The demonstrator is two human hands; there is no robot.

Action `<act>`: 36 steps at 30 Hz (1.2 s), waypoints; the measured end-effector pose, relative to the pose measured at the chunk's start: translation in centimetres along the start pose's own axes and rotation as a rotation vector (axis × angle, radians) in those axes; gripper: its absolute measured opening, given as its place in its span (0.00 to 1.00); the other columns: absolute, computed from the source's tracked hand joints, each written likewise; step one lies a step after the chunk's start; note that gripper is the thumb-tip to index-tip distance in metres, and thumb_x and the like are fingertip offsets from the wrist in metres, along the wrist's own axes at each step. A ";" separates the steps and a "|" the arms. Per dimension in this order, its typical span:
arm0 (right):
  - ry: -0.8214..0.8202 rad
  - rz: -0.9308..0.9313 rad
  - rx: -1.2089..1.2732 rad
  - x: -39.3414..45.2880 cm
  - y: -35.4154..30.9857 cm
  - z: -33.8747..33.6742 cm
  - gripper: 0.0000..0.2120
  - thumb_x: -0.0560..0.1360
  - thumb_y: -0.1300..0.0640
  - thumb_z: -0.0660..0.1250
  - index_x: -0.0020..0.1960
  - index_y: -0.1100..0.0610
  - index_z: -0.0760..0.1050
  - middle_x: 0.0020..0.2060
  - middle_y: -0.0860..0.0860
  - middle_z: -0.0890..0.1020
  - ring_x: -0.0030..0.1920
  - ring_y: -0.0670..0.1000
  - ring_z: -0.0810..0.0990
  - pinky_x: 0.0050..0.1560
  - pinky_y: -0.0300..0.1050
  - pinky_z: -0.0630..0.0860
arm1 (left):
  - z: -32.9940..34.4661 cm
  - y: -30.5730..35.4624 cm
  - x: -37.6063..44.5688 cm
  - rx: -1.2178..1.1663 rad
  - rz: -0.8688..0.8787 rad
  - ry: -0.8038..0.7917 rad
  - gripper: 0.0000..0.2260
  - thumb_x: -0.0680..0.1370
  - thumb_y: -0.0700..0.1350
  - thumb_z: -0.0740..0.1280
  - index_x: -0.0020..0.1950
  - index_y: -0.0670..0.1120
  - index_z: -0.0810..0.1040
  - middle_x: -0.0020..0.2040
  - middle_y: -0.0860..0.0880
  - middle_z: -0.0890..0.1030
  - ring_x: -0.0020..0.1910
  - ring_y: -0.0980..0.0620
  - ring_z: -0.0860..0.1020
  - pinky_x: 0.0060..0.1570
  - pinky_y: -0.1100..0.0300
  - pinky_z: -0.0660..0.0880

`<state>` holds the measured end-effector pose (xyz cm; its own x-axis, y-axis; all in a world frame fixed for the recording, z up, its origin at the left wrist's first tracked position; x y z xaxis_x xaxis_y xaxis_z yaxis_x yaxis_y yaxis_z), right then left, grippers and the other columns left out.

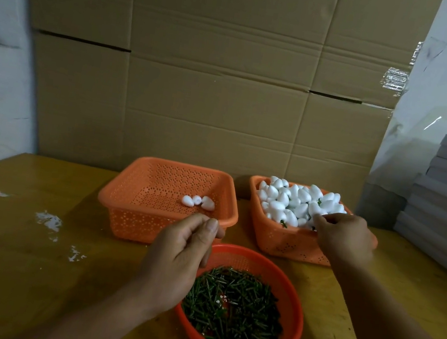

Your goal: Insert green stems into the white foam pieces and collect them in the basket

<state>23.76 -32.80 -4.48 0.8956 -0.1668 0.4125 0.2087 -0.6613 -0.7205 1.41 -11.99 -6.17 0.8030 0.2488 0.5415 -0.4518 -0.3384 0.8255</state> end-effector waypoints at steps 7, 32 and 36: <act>-0.020 0.044 -0.091 0.1 -0.7 -0.3 0.09 0.71 0.43 0.72 0.39 0.48 0.83 0.33 0.47 0.81 0.36 0.49 0.78 0.33 0.39 0.66 | 0.1 -0.2 0.0 -0.004 -0.003 -0.030 0.15 0.78 0.62 0.58 0.46 0.55 0.79 0.30 0.52 0.71 0.28 0.58 0.69 0.30 0.64 0.68; -0.355 -0.325 0.562 -12.0 -5.1 -3.7 0.19 0.77 0.67 0.61 0.42 0.47 0.83 0.28 0.52 0.80 0.26 0.46 0.72 0.24 0.39 0.67 | -1.4 0.8 1.2 0.112 0.017 0.093 0.12 0.81 0.45 0.65 0.37 0.46 0.74 0.31 0.58 0.81 0.28 0.62 0.77 0.28 0.71 0.67; -0.531 -0.435 0.431 -13.4 -5.3 -3.0 0.18 0.77 0.67 0.61 0.44 0.48 0.84 0.28 0.54 0.80 0.24 0.44 0.71 0.26 0.41 0.66 | -3.4 0.5 4.0 0.231 -0.084 0.095 0.12 0.84 0.44 0.62 0.40 0.46 0.74 0.26 0.55 0.79 0.26 0.54 0.69 0.28 0.57 0.69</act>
<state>9.49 -29.23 -4.53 0.7437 0.4819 0.4635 0.6174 -0.2290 -0.7526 3.08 -8.08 -3.06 0.7888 0.3654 0.4941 -0.2754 -0.5086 0.8158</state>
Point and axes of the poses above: each hand's wrist, its own x-axis towards the middle knuckle, its own z-axis out of the palm, y = z × x, the point moved 1 cm from there along x, towards the middle knuckle
